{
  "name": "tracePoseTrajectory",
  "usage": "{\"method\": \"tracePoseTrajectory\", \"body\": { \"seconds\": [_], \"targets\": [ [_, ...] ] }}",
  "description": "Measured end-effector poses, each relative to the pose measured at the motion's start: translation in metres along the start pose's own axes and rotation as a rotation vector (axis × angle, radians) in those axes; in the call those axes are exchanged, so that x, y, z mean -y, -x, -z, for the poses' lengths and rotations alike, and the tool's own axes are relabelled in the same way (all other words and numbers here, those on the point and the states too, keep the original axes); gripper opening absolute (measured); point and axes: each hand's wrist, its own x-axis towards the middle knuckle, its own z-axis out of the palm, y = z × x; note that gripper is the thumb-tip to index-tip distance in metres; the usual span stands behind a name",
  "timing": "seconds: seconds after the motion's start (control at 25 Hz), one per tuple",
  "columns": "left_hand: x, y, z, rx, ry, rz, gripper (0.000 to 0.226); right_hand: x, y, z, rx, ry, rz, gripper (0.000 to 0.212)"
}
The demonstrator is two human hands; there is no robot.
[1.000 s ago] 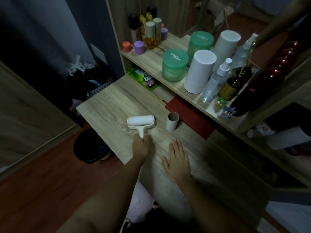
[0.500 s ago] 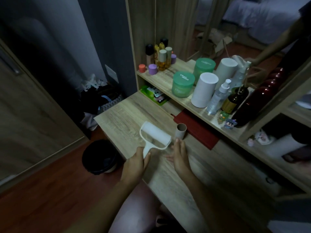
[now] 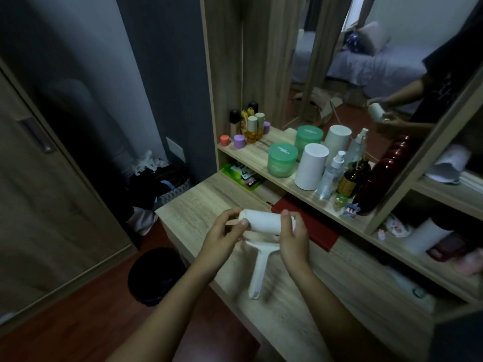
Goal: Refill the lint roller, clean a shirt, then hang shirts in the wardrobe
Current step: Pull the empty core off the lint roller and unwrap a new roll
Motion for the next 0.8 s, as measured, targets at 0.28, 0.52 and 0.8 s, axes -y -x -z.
{"method": "tracePoseTrajectory", "body": {
  "seconds": [0.28, 0.52, 0.8],
  "targets": [
    [-0.016, 0.004, 0.007, -0.009, -0.098, -0.165, 0.024, 0.023, 0.011, 0.012, -0.01, 0.075, 0.12, 0.023],
    [-0.026, 0.007, 0.014, 0.068, -0.057, -0.121, 0.034, 0.034, 0.019, 0.005, -0.022, 0.044, 0.122, 0.025],
    [-0.032, 0.01, 0.015, 0.028, 0.23, 0.009, 0.032, 0.042, 0.026, -0.002, -0.032, 0.086, 0.241, 0.018]
  ]
}}
